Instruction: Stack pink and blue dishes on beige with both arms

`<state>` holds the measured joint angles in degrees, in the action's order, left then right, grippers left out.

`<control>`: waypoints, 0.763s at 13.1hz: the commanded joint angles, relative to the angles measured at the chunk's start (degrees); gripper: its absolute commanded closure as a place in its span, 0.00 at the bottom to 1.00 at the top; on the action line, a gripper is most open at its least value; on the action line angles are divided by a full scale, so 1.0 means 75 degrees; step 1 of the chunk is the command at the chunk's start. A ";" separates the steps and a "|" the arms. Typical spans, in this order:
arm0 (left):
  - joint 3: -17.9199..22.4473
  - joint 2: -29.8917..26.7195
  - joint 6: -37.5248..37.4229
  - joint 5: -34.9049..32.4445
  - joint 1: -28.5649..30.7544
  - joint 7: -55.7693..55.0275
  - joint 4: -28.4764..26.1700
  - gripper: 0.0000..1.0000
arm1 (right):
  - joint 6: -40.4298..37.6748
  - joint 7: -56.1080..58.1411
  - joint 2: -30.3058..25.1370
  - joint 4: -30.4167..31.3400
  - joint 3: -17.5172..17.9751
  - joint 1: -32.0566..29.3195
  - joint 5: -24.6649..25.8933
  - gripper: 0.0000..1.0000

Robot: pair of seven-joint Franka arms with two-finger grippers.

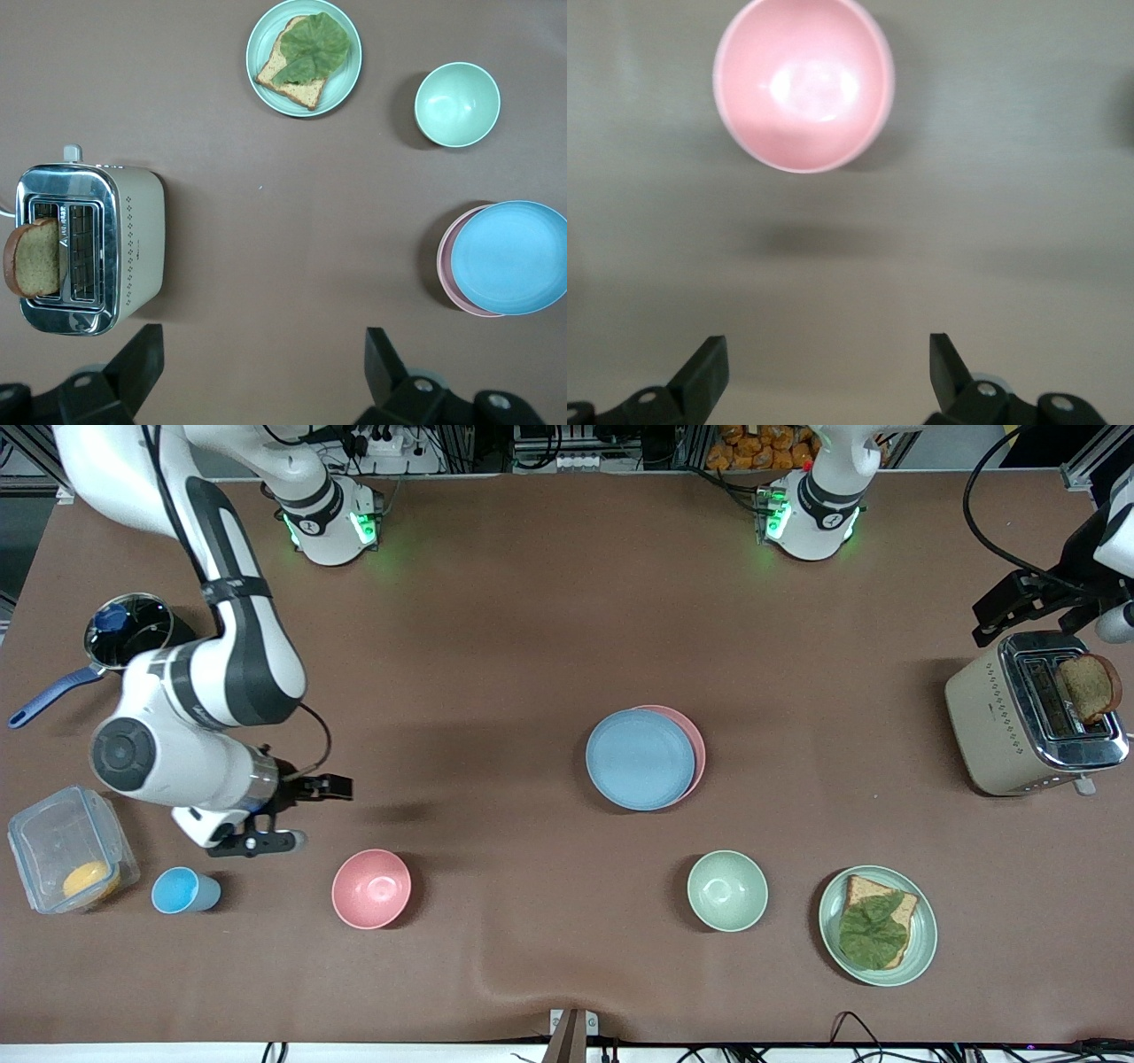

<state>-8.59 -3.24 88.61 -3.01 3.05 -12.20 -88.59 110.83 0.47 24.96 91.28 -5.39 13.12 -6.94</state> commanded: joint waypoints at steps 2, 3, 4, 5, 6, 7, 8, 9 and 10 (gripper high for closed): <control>0.0079 -0.0107 -0.0108 0.0131 0.0016 0.0151 0.0000 0.00 | -0.0128 0.1257 -0.1696 0.1187 0.0168 -0.0692 0.0597 0.00; 0.0056 -0.0095 -0.0119 0.0155 0.0016 0.0162 0.0012 0.00 | -0.0419 0.1598 -0.1943 0.1189 0.0179 -0.0961 0.0609 0.00; 0.0067 -0.0095 -0.0143 0.0317 0.0016 0.0151 0.0035 0.00 | -0.0654 0.1706 -0.2201 0.1189 0.0168 -0.1138 0.0621 0.00; 0.0079 -0.0060 -0.0317 0.0458 0.0016 0.0139 0.0070 0.00 | -0.0889 0.1684 -0.2482 0.1177 0.0168 -0.1255 0.0644 0.00; 0.0079 -0.0048 -0.0435 0.0483 0.0016 0.0139 0.0082 0.00 | -0.1111 0.1614 -0.2763 0.1177 0.0168 -0.1384 0.0644 0.00; 0.0103 -0.0036 -0.0471 0.0437 0.0016 0.0151 0.0047 0.00 | -0.1241 0.1590 -0.3033 0.1177 0.0168 -0.1513 0.0644 0.00; 0.0103 -0.0036 -0.0506 0.0390 0.0016 0.0162 -0.0046 0.00 | -0.1405 0.1463 -0.3256 0.1165 0.0168 -0.1584 0.0644 0.00; 0.0103 -0.0036 -0.0529 0.0389 0.0027 0.0162 -0.0198 0.00 | -0.1592 0.1171 -0.3455 0.1142 0.0168 -0.1631 0.0644 0.00; 0.0103 -0.0025 -0.0518 0.0389 0.0051 0.0162 -0.0234 0.00 | -0.1838 0.0797 -0.3620 0.1130 0.0179 -0.1632 0.0656 0.00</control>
<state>-8.07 -3.12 85.23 -0.75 3.06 -12.20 -89.24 98.54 10.67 1.64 97.36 -5.42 1.99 -3.30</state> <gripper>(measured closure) 0.000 0.000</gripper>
